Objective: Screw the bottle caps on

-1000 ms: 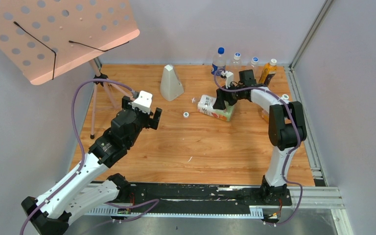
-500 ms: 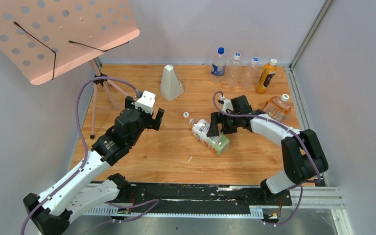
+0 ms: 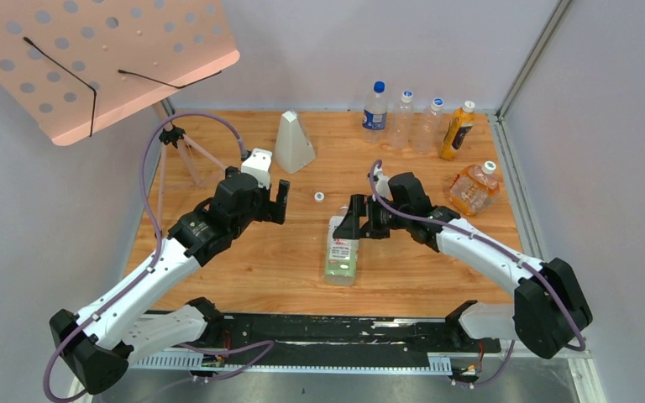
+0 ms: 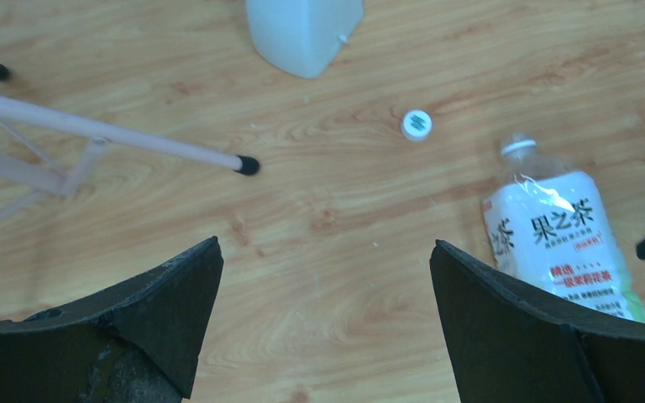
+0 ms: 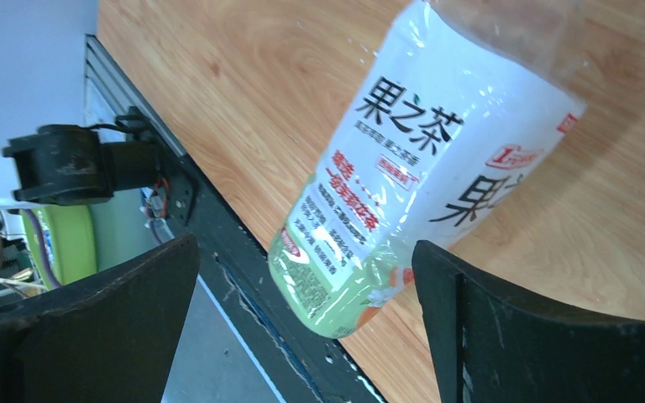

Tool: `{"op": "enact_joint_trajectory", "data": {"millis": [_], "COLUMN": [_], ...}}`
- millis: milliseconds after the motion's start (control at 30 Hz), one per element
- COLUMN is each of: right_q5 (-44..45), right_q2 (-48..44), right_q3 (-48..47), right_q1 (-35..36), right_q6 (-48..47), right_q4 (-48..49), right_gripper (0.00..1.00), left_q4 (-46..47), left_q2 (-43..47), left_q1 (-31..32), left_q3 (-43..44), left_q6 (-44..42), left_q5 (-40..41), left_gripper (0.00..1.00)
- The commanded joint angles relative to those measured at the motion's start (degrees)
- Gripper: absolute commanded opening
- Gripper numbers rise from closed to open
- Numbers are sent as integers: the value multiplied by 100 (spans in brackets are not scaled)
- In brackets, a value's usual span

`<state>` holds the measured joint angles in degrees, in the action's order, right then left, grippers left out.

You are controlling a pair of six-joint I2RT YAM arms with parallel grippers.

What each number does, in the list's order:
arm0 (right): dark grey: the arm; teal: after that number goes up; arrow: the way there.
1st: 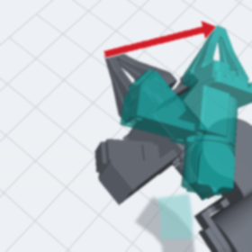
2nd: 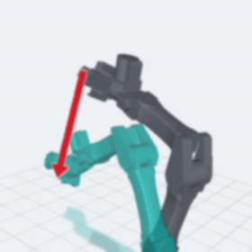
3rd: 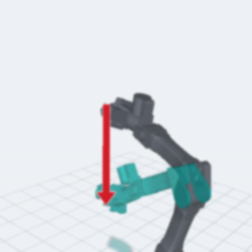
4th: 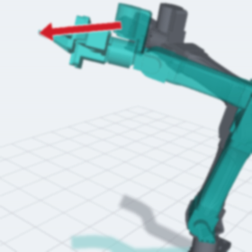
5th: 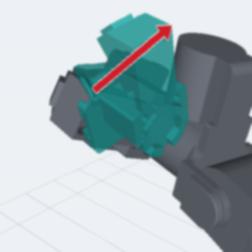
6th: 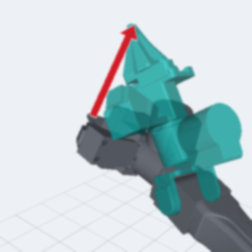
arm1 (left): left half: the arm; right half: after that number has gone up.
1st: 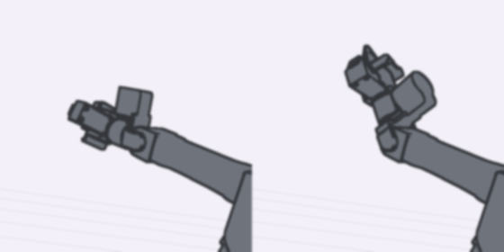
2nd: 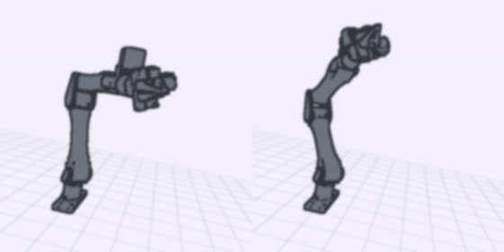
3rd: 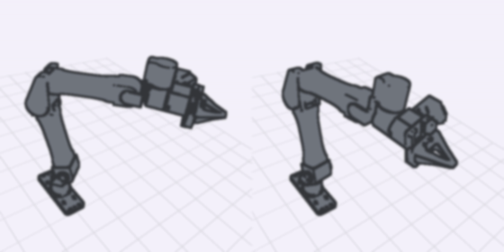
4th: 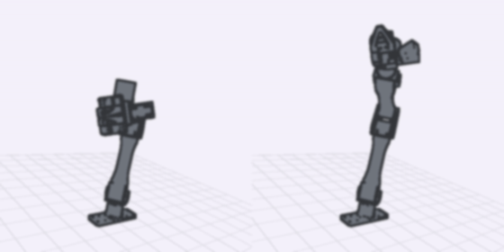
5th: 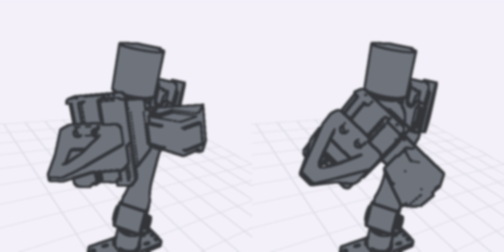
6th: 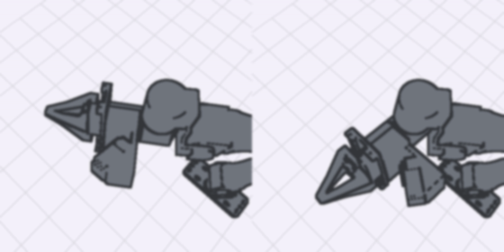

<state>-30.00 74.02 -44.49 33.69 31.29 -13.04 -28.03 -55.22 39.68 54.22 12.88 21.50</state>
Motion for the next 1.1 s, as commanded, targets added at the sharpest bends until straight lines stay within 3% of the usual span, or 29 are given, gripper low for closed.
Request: {"op": "enact_joint_trajectory", "data": {"millis": [0,167,333,500,867,1067], "right_q5": [607,638,1614,1938,1855,1164], "right_q2": [-492,-804,-154,395,1418,1607], "right_q3": [-232,63,-630,-887,-1081,-643], "right_q1": [-68,-144,2,93,69,-97], "right_q6": [645,932,1137,1809,2493,2681], "right_q4": [127,65,-1207,-1271,-839,-130], "right_gripper": [100,100,100,98,83,66], "left_q4": [-104,221,513,810,1532,2037], "left_q2": [97,191,128,-60,-323,-549], "left_q1": [-22,-22,-22,-22,-6,11], "left_q3": [19,-264,-536,-792,-1343,-1552], "left_q6": [725,1230,1545,1731,2155,2461], "left_q5": [-791,-1240,-1550,-1907,-2611,-2939], "left_gripper": [100,100,100,100,99,98]}}
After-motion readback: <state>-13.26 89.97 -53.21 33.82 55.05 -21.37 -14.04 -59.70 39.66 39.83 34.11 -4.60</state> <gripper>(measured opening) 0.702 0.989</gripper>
